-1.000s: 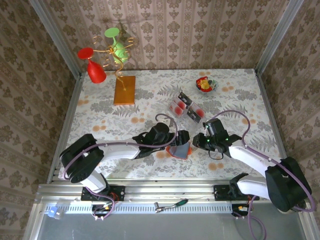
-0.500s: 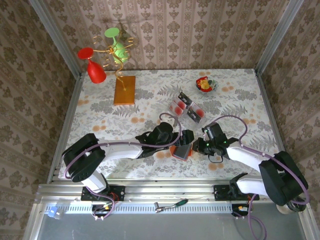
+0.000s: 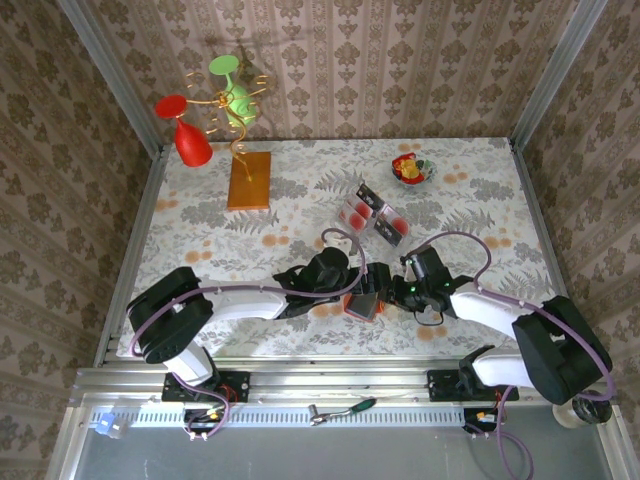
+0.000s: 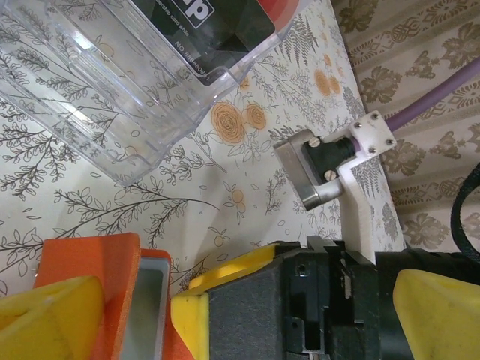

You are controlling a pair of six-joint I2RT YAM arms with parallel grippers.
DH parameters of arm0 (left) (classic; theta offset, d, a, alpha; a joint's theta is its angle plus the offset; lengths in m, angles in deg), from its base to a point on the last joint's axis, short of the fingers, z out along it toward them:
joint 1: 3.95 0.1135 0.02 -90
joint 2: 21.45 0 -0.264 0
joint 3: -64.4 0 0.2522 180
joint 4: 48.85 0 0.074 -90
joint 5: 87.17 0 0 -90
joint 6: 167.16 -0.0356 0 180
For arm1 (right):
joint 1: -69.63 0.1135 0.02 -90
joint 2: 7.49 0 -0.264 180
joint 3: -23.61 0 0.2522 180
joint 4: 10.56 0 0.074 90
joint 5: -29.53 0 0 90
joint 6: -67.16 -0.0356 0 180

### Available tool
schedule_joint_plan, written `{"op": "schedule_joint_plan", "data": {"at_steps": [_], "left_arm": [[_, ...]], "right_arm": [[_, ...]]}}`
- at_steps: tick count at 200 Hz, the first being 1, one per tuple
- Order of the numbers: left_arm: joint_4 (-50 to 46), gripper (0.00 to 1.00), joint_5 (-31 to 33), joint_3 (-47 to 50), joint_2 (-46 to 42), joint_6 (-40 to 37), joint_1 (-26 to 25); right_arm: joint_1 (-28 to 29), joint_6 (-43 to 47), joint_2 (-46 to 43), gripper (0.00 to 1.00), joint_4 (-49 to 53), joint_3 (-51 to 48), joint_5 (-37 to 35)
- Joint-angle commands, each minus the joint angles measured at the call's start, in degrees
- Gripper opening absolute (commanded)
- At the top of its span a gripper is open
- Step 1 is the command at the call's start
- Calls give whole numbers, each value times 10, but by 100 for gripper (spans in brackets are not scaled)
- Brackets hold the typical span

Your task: Put the credit cards into the card holder

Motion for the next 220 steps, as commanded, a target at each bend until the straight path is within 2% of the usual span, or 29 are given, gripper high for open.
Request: {"op": "schedule_joint_plan", "data": {"at_steps": [1, 53, 95, 111, 144, 164, 220], "left_arm": [[18, 100, 0, 3, -1, 7, -4], [23, 100, 0, 7, 0, 8, -4], [25, 100, 0, 8, 0, 10, -4], [26, 100, 0, 9, -1, 9, -4], [27, 100, 1, 15, -4, 10, -5], [30, 100, 1, 17, -3, 13, -7], [42, 100, 5, 13, 11, 20, -16]], "right_arm": [[3, 3, -34, 41, 36, 4, 1], [18, 9, -46, 41, 54, -3, -1], [38, 10, -24, 40, 75, 9, -35], [38, 10, -18, 34, 78, 8, -46], [36, 14, -9, 10, 61, 15, -57], [34, 19, -3, 1, 43, 31, -49], [29, 30, 55, 0, 20, 80, -35]]}}
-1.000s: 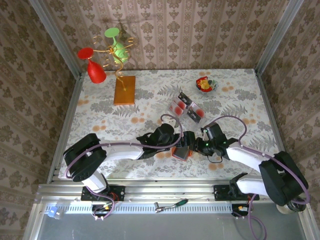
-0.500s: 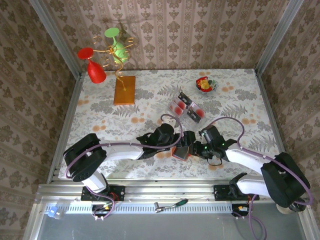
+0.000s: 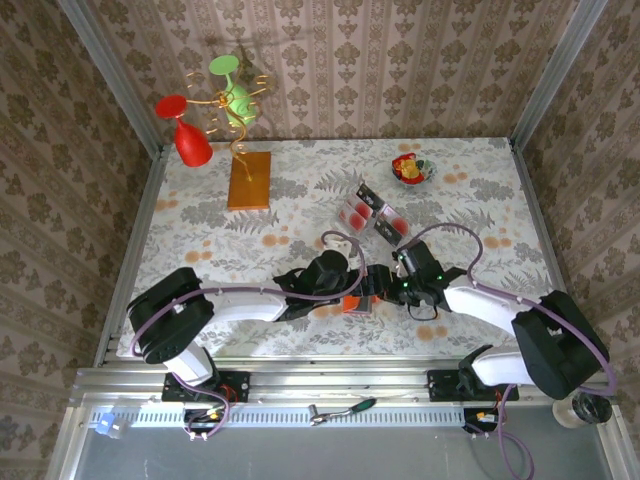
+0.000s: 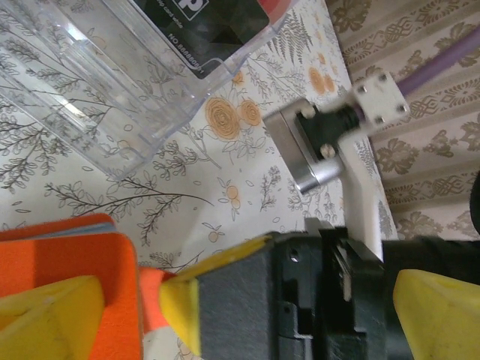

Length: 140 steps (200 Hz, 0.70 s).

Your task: Put the credit cards into the card holder

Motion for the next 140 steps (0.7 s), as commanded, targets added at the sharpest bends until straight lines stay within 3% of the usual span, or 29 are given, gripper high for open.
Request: {"op": "schedule_joint_plan", "data": {"at_steps": [1, 21, 51, 68, 98, 140], "left_arm": [[18, 100, 4, 0, 12, 12, -8], [24, 100, 6, -1, 24, 16, -10], [37, 100, 16, 15, 38, 25, -11], [36, 100, 25, 23, 40, 28, -11], [28, 100, 36, 26, 44, 32, -11], [28, 100, 42, 27, 53, 39, -14]], "right_arm": [[-5, 14, 25, 0, -18, 20, 1], [-12, 15, 30, 0, -22, 18, 5], [-27, 23, 10, 24, 3, 14, 4], [-38, 31, -18, 32, 39, 16, -2], [-62, 41, -56, 33, 104, 17, -22], [-95, 35, -89, 34, 119, -5, -16]]}}
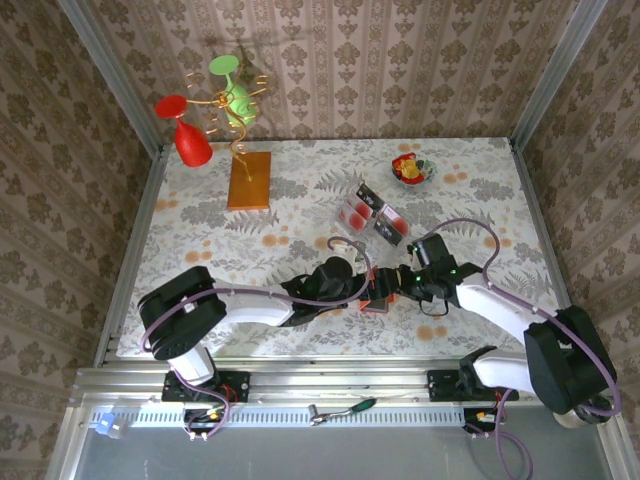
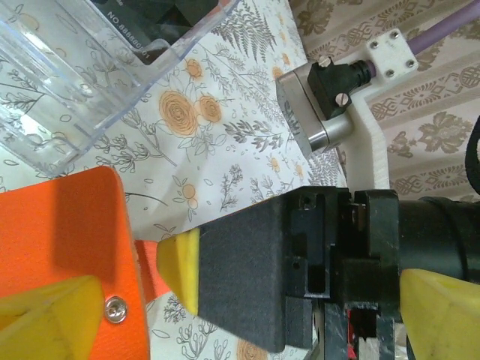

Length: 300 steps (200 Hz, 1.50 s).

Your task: Put the credit cards into the card holder

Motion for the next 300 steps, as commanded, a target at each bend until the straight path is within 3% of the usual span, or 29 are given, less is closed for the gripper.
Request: {"op": "schedule_joint_plan", "data": {"at_steps": [1, 57, 91, 169, 216, 234, 268, 300], "left_arm": [[-55, 100, 37, 20, 19, 12, 7], [-54, 100, 35, 19, 19, 10, 5], [-51, 100, 36, 20, 15, 9, 3], [-51, 100, 41, 24, -8, 4, -6], [-52, 100, 47, 28, -12, 3, -6], [-52, 100, 47, 25, -9, 2, -6], [-52, 100, 54, 25, 6, 11, -6], [-41, 100, 64, 38, 12, 22, -8]], "right_arm": [[-21, 4, -29, 34, 34, -12, -7], [-24, -1, -3, 33, -7, -29, 31], [-23, -12, 34, 22, -57, -45, 50], [4, -51, 105, 8, -156, -32, 99], [36, -67, 146, 6, -180, -1, 97], [36, -55, 143, 10, -161, 8, 95], [8, -31, 99, 36, -101, 15, 80], [-17, -17, 43, 41, -52, 21, 73]]}}
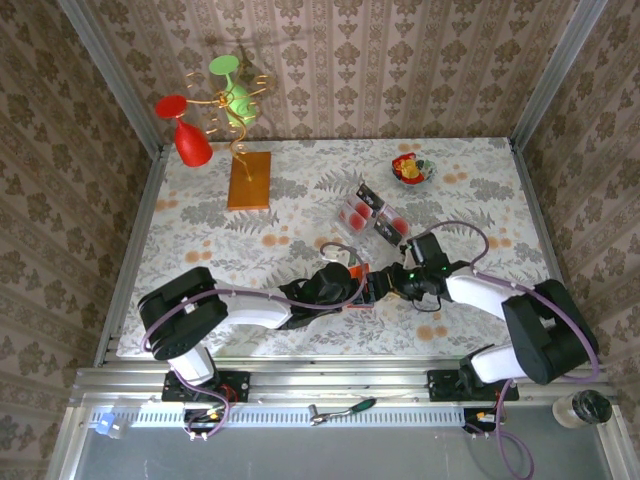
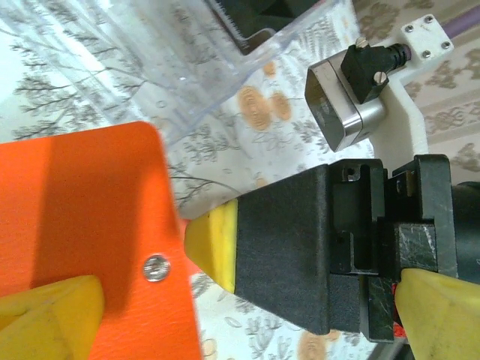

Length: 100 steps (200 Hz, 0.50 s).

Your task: Put the credit cards into the card holder

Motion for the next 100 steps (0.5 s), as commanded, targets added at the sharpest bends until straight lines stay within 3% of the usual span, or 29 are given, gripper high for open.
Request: {"op": "schedule_joint_plan", "data": {"at_steps": [1, 51, 100], "left_arm": [[-15, 100, 14, 14, 12, 10, -4], [-32, 100, 13, 2, -23, -20, -1], [-68, 100, 3, 7, -87, -43, 30]], "right_arm": [[-15, 18, -43, 41, 47, 22, 0], [-33, 26, -87, 38, 82, 13, -10], [-29, 25, -157, 24, 125, 19, -4]]}}
